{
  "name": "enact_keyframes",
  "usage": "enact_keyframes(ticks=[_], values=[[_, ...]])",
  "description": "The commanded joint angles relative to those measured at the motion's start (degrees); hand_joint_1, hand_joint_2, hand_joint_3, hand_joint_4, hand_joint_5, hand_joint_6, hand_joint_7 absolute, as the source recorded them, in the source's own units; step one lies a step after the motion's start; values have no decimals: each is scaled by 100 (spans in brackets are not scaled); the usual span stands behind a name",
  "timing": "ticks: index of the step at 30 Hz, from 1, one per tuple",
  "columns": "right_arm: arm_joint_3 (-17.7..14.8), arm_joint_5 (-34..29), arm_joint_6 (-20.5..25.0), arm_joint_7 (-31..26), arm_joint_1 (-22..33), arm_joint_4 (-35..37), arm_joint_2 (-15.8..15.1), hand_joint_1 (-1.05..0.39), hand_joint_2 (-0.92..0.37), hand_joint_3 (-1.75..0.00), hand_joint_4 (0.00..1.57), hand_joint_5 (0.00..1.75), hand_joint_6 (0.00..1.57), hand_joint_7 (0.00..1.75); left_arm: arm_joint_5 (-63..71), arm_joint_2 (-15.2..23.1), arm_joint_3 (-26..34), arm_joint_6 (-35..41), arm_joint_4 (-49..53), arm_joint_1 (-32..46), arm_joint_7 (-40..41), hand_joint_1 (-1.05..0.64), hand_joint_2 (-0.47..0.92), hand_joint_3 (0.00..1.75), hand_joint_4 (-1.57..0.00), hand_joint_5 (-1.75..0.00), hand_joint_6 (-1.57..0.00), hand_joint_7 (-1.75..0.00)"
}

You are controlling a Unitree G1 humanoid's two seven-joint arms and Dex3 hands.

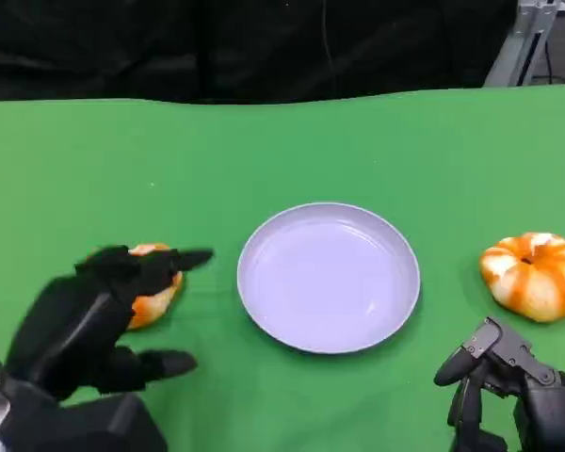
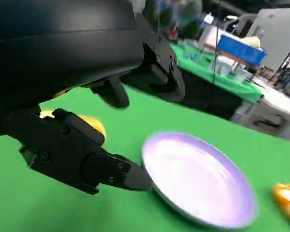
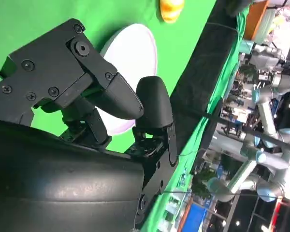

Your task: Grasp the bread from the table and place it into the plate.

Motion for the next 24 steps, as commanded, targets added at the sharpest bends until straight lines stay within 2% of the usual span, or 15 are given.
enact_keyframes(ticks=[1, 4, 11, 19, 24], values=[[-49, 34, 106, -30, 77, -180, -41, -36, -48, -150, 86, 175, 60, 175, 225, 249, -88, 214, -99, -93, 115, -64, 92, 6, -7, -43, -28, 0], [-25, 26, 140, -29, 98, -228, -31, -35, -48, -151, 86, 175, 60, 175, 580, 393, -184, 425, -78, -262, 157, -69, 92, 9, -1, -39, -25, 0], [-18, 23, 147, -18, 104, -257, -53, -32, -46, -152, 86, 175, 60, 175, 1502, 574, -640, 1011, 378, -873, 486, -73, 92, 9, 0, -35, -21, 0], [4, 14, 141, -33, 162, -303, -33, -29, -45, -153, 85, 175, 60, 174, 2047, 527, -1289, 1698, 1263, -1598, 701, -69, 91, 4, -2, -37, -22, 0], [25, 17, 175, -14, 245, -409, -25, -29, -44, -153, 85, 175, 60, 174, 2187, 372, -1793, 2146, 2369, -2266, 626, -65, 92, 3, -1, -37, -22, -1]])
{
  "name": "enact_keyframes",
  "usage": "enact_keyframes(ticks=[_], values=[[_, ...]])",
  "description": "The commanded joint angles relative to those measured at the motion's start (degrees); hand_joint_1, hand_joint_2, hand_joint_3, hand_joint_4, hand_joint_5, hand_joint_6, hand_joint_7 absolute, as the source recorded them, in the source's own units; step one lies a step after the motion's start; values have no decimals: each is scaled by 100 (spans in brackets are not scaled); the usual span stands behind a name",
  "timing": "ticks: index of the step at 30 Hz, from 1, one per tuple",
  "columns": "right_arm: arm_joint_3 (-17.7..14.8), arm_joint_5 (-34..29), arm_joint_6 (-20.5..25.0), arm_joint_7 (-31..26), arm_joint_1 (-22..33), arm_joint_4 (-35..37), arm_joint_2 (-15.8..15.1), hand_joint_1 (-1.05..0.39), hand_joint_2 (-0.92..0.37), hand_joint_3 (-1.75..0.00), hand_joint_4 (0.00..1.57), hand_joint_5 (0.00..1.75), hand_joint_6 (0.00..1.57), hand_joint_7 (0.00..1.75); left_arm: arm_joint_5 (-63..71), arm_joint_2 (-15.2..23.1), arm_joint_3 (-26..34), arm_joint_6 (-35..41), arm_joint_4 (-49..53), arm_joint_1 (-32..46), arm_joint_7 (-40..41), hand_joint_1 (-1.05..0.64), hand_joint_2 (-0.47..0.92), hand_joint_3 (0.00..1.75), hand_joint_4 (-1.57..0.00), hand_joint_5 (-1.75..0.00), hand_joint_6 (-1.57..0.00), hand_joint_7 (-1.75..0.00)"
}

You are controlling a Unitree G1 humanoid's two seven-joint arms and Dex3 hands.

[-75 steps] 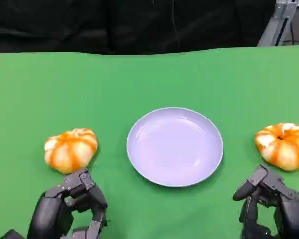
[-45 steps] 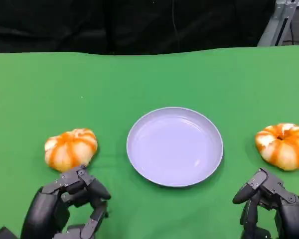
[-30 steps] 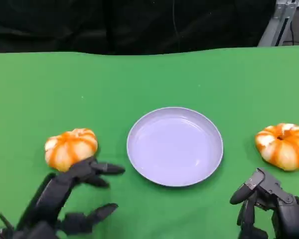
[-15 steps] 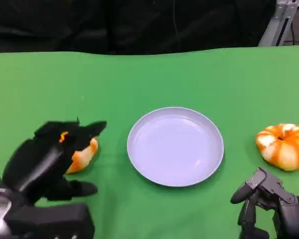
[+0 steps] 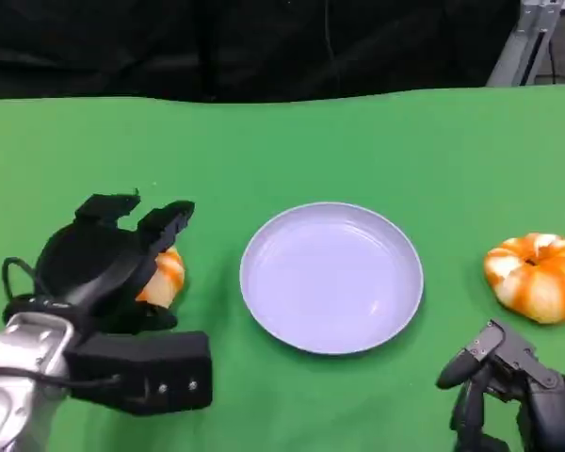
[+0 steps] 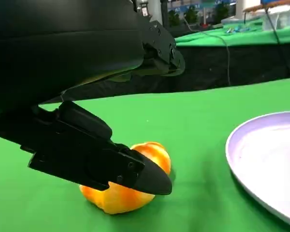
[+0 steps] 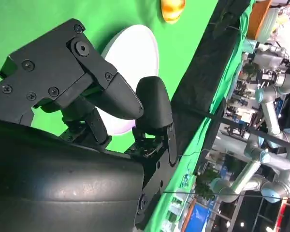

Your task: Grasp the bread from the table and place it into the plate.

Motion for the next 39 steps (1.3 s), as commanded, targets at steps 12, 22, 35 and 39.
enact_keyframes(ticks=[12, 22, 35, 39], values=[[-15, 14, 154, 36, 172, -325, -71, -25, -43, -151, 83, 175, 61, 171, -247, -340, -944, 458, 2776, -1443, 58, -60, 92, 2, -4, -33, -23, 0], [2, 39, 213, 53, 212, -422, -46, -22, -42, -151, 82, 175, 62, 169, -682, -622, -1259, 395, 4174, -2060, 57, -55, 92, 5, -10, -25, -22, 0], [5, 33, 324, 87, 258, -604, -53, -15, -39, -150, 82, 175, 64, 163, -1146, -418, -1183, -1188, 4572, -1792, 2098, -22, 90, 0, -83, -172, -94, -88], [9, 59, 386, 111, 269, -660, -47, -12, -38, -150, 83, 175, 65, 162, -1107, -295, -1176, -1557, 4467, -1610, 2731, -10, 92, 11, -85, -175, -83, -129]])
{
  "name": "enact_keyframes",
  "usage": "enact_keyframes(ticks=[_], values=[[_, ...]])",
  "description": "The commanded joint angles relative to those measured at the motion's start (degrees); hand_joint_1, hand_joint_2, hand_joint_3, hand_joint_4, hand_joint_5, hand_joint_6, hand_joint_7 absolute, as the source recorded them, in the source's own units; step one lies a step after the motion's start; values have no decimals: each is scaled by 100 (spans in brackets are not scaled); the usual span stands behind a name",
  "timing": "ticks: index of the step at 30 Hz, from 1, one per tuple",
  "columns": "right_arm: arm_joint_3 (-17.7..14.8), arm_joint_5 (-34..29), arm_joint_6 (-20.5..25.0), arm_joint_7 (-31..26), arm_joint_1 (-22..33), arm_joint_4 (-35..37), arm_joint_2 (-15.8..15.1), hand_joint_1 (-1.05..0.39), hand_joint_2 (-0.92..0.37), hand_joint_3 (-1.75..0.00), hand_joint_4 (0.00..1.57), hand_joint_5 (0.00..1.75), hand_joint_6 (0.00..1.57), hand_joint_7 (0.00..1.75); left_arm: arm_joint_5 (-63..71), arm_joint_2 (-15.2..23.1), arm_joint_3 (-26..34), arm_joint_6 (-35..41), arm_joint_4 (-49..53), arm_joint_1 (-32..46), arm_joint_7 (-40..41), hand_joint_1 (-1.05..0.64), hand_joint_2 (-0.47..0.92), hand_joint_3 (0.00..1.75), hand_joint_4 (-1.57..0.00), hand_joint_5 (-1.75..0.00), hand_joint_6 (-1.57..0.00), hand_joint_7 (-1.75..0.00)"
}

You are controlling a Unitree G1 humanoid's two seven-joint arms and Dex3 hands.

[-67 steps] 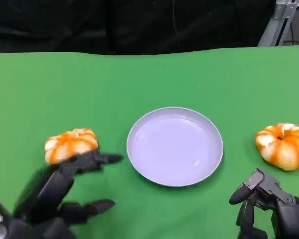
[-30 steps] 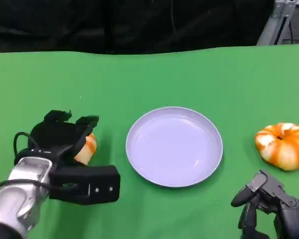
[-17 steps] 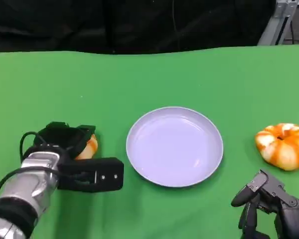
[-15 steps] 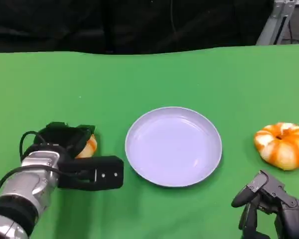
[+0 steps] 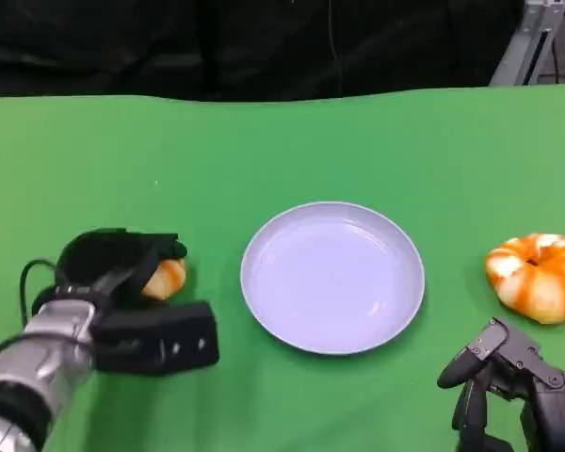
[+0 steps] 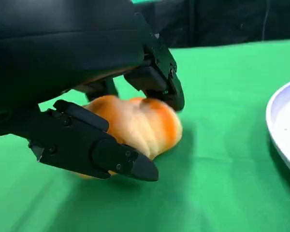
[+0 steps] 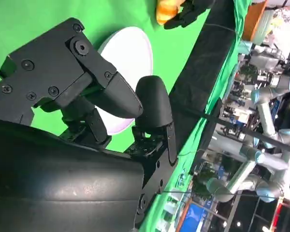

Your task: Grasp the bread from the table and place it into the plate.

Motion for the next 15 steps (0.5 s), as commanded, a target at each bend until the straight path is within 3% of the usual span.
enact_keyframes(ticks=[1, 3, 4, 5, 8, 10, 15], values=[[-15, 58, 79, 18, 47, -105, -46, -12, -38, -150, 83, 175, 65, 162, -26, 174, -7, -290, -54, 186, 493, -10, 92, 12, -85, -175, -83, -129], [-17, 60, 65, 17, 31, -99, -46, -11, -38, -150, 82, 175, 65, 161, 31, 249, 24, -398, -252, 311, 920, -9, 91, 15, -84, -175, -84, -126], [-18, 66, 60, 19, 22, -97, -46, -10, -38, -150, 82, 175, 66, 161, 49, 282, 41, -452, -352, 369, 1129, -9, 82, 32, -84, -175, -88, -118], [-18, 71, 58, 20, 16, -96, -47, -9, -38, -150, 82, 175, 66, 161, 58, 303, 48, -485, -418, 407, 1266, -10, 63, 67, -85, -175, -92, -110], [-17, 32, 62, -2, -10, -91, -42, -7, -37, -150, 82, 175, 66, 160, 51, 382, 67, -514, -722, 483, 1343, -10, 48, 97, -85, -175, -94, -104], [-17, 31, 36, -9, -22, -74, -42, -5, -37, -151, 82, 175, 66, 159, 47, 431, 97, -489, -969, 549, 1324, -11, 44, 106, -86, -174, -95, -100], [-7, 43, 83, 11, -2, -128, -39, -4, -36, -151, 81, 175, 67, 159, 4, 510, 210, -449, -1531, 704, 1236, -8, 37, 104, -91, -168, -108, -77]])
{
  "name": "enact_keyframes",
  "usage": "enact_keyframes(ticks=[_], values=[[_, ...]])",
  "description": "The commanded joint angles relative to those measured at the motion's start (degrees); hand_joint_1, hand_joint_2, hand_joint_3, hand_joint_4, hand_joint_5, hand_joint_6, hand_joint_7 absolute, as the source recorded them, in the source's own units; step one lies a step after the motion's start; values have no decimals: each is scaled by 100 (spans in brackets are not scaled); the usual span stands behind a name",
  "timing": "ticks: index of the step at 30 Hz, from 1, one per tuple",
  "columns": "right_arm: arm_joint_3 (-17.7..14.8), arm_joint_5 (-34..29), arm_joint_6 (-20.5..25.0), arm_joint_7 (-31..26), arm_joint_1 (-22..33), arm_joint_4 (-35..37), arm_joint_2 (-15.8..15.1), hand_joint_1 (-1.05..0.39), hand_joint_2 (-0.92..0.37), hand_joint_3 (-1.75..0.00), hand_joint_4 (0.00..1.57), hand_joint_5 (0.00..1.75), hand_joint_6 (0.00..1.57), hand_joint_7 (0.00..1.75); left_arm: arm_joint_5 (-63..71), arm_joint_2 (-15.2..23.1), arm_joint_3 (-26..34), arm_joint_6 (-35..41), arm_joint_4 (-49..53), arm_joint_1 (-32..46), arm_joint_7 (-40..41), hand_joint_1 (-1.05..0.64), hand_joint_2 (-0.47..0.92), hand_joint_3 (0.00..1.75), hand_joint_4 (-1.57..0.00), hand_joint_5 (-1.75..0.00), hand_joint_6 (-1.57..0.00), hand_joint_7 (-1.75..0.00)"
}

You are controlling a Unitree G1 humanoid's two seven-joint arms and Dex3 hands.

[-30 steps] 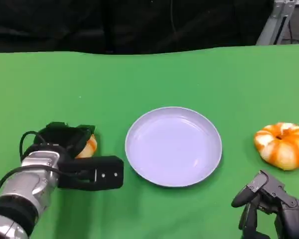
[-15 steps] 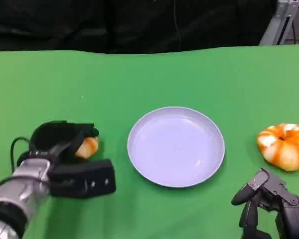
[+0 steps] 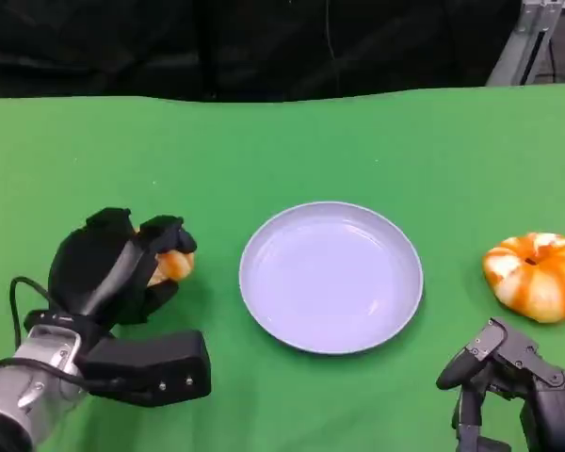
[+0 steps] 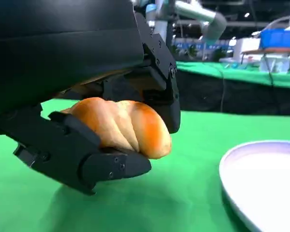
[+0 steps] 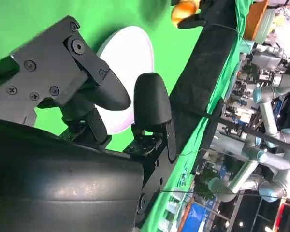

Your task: Grasp the bread from the table and place it into the plate.

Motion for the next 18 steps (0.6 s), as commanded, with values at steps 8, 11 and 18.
enact_keyframes(ticks=[8, 11, 18], values=[[3, 45, 117, 23, 67, -212, -49, -1, -36, -150, 80, 175, 67, 158, -68, 61, 190, -128, -978, 120, -100, -8, 33, 119, -91, -167, -105, -83], [-10, 31, 90, 17, 62, -193, -68, 0, -36, -150, 80, 175, 67, 157, -95, -93, 167, -139, -1081, 27, -226, -10, 31, 122, -90, -171, -98, -100], [0, 92, 94, 54, 130, -237, -66, -1, -37, -149, 81, 175, 68, 157, 36, -586, -34, -331, -634, -381, -155, -11, 28, 143, -91, -175, -86, -152]])
